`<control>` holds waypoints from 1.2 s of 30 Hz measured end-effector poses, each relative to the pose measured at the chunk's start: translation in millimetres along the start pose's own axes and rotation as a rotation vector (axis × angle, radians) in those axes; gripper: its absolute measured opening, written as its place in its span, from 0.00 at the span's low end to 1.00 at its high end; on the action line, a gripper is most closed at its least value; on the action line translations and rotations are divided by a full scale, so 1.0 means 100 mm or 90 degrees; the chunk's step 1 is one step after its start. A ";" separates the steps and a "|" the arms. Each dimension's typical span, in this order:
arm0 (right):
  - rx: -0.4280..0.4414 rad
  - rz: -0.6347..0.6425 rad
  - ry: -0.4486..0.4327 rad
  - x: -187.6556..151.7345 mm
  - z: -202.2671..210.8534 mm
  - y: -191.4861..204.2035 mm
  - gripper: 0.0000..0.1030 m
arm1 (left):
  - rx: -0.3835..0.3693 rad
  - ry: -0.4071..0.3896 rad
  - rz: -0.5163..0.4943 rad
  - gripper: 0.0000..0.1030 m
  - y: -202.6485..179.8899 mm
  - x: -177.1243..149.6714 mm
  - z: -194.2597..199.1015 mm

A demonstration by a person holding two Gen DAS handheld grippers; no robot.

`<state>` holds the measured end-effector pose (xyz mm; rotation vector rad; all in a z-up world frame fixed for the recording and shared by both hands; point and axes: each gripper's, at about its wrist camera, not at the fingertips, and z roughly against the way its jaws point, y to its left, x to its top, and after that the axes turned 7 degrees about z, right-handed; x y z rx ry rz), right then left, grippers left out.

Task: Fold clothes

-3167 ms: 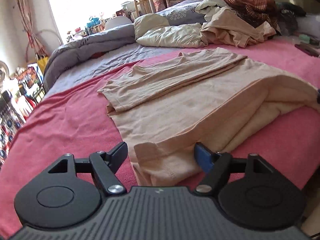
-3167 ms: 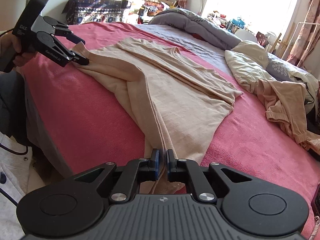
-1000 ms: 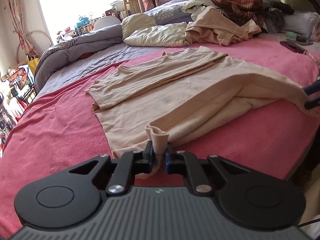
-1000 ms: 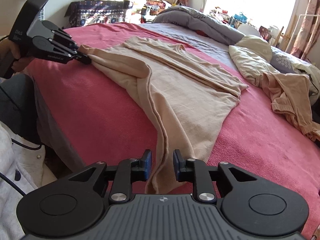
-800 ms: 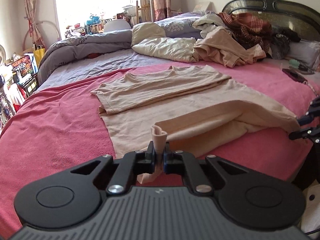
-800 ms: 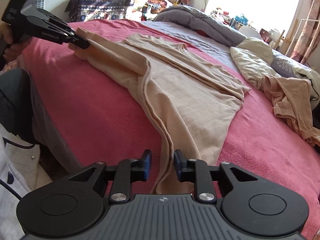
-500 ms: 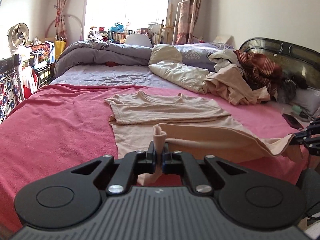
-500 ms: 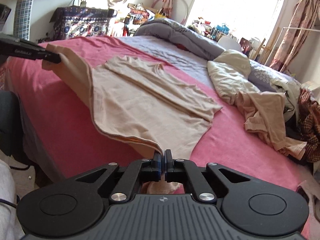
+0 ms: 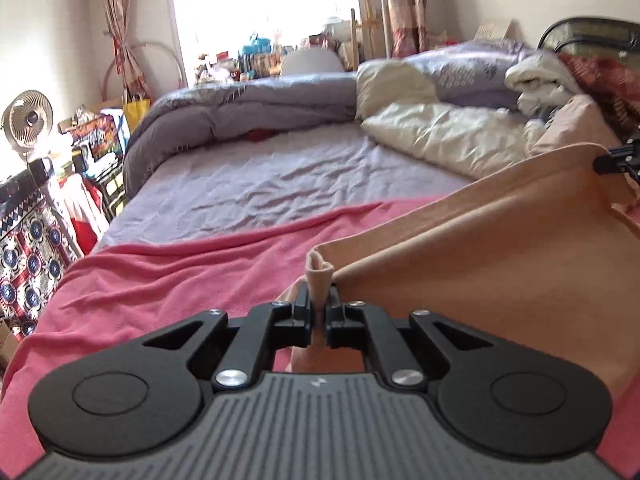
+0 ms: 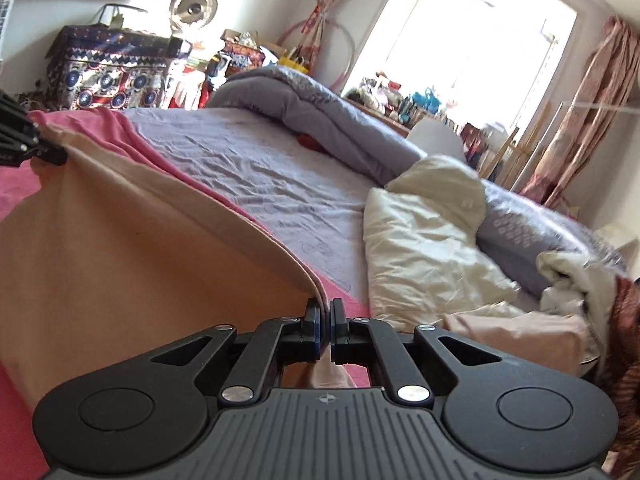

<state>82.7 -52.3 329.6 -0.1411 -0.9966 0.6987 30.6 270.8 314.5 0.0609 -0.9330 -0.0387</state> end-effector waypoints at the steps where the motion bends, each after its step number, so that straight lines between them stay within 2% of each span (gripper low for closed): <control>1: 0.010 -0.025 0.031 -0.04 -0.28 -0.03 0.10 | 0.018 0.025 -0.005 0.06 0.00 0.00 -0.22; 2: 0.020 -0.049 0.065 -0.10 -0.55 -0.04 0.13 | 0.028 0.040 -0.008 0.16 -0.01 -0.01 -0.34; 4: 0.021 -0.063 0.122 -0.25 -0.92 0.00 0.15 | 0.042 0.059 -0.009 0.23 -0.02 -0.02 -0.52; 6: 0.012 -0.073 0.105 -0.40 -0.97 0.05 0.18 | 0.052 0.068 -0.005 0.40 -0.01 -0.02 -0.63; 7: 0.011 -0.085 0.094 -0.43 -0.94 0.04 0.27 | 0.053 0.062 0.003 0.43 0.03 -0.01 -0.62; 8: 0.007 -0.108 0.085 -0.47 -0.88 0.00 0.48 | 0.051 0.057 0.018 0.50 0.08 0.01 -0.60; 10: -0.004 -0.171 0.066 -0.52 -0.72 -0.15 0.65 | 0.053 0.052 0.075 0.51 0.32 0.09 -0.57; 12: -0.019 -0.254 0.048 -0.58 -0.53 -0.38 0.65 | 0.103 0.046 0.150 0.50 0.58 0.19 -0.57; 14: -0.017 -0.299 0.038 -0.67 -0.31 -0.52 0.65 | 0.169 0.044 0.223 0.50 0.81 0.22 -0.58; 16: -0.011 -0.333 0.029 -0.78 -0.10 -0.62 0.65 | 0.225 0.048 0.256 0.49 0.97 0.21 -0.51; 17: -0.008 -0.350 0.024 -0.84 0.01 -0.67 0.65 | 0.211 0.044 0.256 0.49 0.97 0.16 -0.42; 19: 0.032 -0.369 0.004 -0.97 0.27 -0.66 0.65 | 0.150 0.025 0.237 0.49 0.83 0.06 -0.17; 21: 0.080 -0.388 -0.007 -1.10 0.49 -0.56 0.65 | 0.086 0.000 0.169 0.50 0.49 -0.10 0.12; 24: 0.125 -0.377 -0.004 -1.21 0.70 -0.33 0.59 | -0.006 -0.017 0.076 0.58 0.00 -0.36 0.57; 26: 0.135 -0.328 0.017 -1.18 0.69 -0.13 0.51 | -0.060 -0.018 0.040 0.63 -0.28 -0.55 0.71; 27: 0.140 -0.308 0.025 -1.17 0.67 -0.05 0.49 | -0.072 -0.008 0.021 0.63 -0.41 -0.64 0.72; 28: 0.144 -0.298 0.035 -1.15 0.66 0.01 0.39 | -0.069 0.013 0.007 0.63 -0.51 -0.73 0.69; 29: 0.148 -0.290 0.048 -1.13 0.65 0.05 0.10 | -0.048 0.041 -0.006 0.63 -0.59 -0.82 0.62; 31: 0.140 -0.282 0.058 -1.13 0.72 0.10 0.06 | -0.012 0.058 -0.011 0.65 -0.63 -0.95 0.57; 34: 0.144 -0.284 0.058 -1.19 0.92 0.06 0.06 | 0.007 0.047 0.003 0.72 -0.55 -0.99 0.62; 36: 0.149 -0.301 0.052 -1.24 1.04 0.00 0.06 | 0.021 0.053 0.015 0.72 -0.45 -1.00 0.63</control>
